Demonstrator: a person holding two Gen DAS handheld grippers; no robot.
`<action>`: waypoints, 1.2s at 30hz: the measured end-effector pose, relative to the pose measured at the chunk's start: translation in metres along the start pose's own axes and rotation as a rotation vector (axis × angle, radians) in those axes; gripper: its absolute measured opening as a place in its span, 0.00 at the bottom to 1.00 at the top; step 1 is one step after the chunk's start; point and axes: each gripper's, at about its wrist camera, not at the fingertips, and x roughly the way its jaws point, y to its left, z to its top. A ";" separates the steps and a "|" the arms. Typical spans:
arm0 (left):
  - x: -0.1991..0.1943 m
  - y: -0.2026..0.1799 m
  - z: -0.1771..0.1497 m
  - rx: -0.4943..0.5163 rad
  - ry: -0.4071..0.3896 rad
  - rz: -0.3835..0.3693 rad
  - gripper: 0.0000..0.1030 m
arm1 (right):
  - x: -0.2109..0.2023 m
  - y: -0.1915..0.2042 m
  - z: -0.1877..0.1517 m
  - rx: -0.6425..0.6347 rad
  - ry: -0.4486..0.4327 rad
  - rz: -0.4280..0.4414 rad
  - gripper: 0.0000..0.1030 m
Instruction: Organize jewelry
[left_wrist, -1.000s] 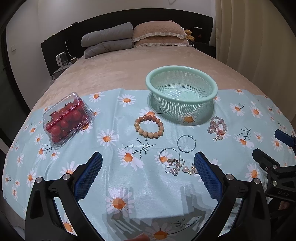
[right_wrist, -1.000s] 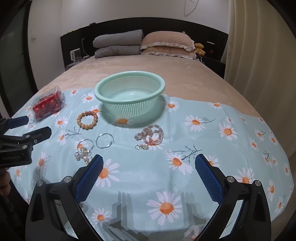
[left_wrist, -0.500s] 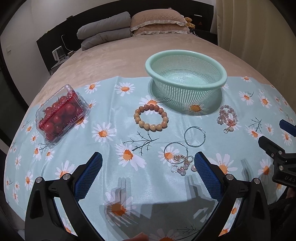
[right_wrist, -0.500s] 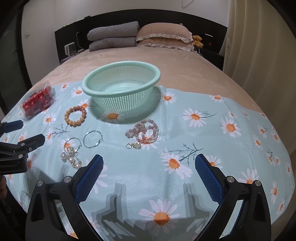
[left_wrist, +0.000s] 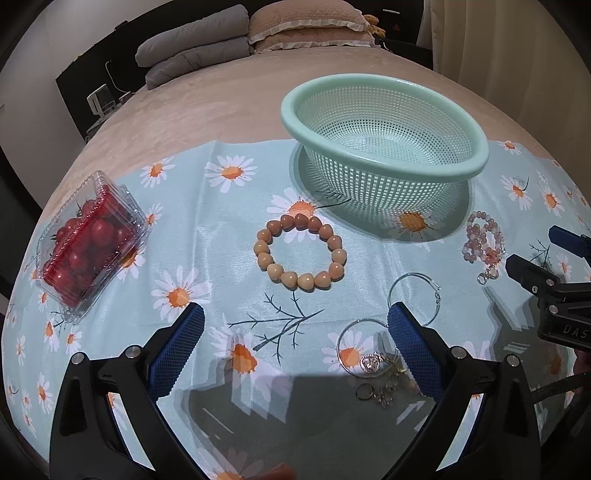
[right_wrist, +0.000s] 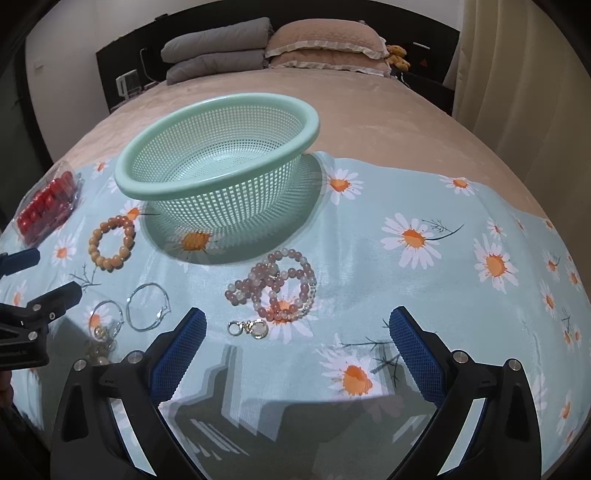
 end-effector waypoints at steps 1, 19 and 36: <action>0.006 0.001 0.003 0.001 0.005 0.003 0.95 | 0.006 0.001 0.003 -0.003 0.009 -0.004 0.93; 0.072 0.013 0.013 0.017 0.047 -0.039 0.96 | 0.065 0.007 0.003 -0.010 0.025 0.013 0.94; 0.041 -0.029 -0.004 0.133 0.006 -0.113 0.23 | 0.040 -0.002 -0.016 -0.036 0.001 0.208 0.15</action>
